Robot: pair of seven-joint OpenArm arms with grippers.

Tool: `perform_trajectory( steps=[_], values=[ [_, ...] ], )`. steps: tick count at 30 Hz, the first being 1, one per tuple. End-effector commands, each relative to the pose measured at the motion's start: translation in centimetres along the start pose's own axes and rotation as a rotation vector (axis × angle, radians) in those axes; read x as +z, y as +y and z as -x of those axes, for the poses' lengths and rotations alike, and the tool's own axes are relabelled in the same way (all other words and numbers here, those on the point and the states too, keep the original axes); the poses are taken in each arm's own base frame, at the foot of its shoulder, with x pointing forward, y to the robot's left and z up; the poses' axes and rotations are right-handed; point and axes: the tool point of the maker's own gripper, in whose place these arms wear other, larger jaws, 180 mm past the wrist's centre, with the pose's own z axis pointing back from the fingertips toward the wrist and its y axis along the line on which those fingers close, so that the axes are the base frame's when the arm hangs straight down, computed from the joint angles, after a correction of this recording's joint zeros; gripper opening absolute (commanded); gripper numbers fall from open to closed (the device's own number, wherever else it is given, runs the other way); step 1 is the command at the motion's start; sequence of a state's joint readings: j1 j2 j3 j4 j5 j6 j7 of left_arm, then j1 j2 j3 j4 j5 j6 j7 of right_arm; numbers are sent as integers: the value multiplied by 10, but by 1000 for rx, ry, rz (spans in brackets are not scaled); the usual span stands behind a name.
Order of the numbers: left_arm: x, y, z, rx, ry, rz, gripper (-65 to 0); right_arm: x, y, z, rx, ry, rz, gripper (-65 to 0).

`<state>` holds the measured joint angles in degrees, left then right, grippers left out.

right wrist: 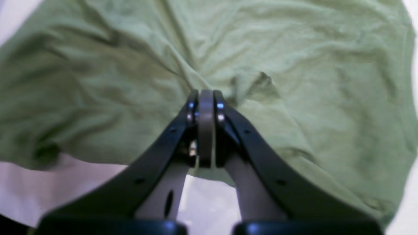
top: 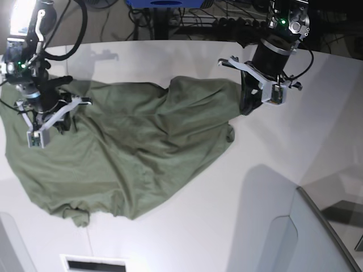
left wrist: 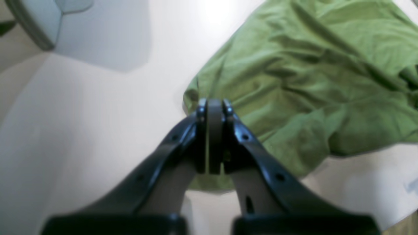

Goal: Layout the t-shirt on the table in an organized manner, then fold the t-shirt properly
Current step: 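Move the right gripper back over the t-shirt to grasp another edge, then grasp the green t-shirt edge with the right gripper and lift it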

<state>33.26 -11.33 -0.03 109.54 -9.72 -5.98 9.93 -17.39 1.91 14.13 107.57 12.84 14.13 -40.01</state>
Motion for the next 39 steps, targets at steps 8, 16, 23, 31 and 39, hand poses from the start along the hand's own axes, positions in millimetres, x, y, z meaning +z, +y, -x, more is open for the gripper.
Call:
perform_trajectory(
  steps=[8,16,23,31,39],
  values=[
    [3,1,-5,2,-26,0,-650,4,-14,-12,-4,-27,33,-650],
    [2,2,-8,0,-33,-2,-650,14,-100,-12,-200,55,232,-650],
    [4,10,-6,-45,-18,6,-650,-1,-136,56,-293,248,213,-650],
    [8,34,-4,-113,3,-14,-650,-6,-98,45,-113,200,138,-648],
    [8,41,14,-103,50,-33,-650,-32,-44,12,44,185,74,-392]
  ],
)
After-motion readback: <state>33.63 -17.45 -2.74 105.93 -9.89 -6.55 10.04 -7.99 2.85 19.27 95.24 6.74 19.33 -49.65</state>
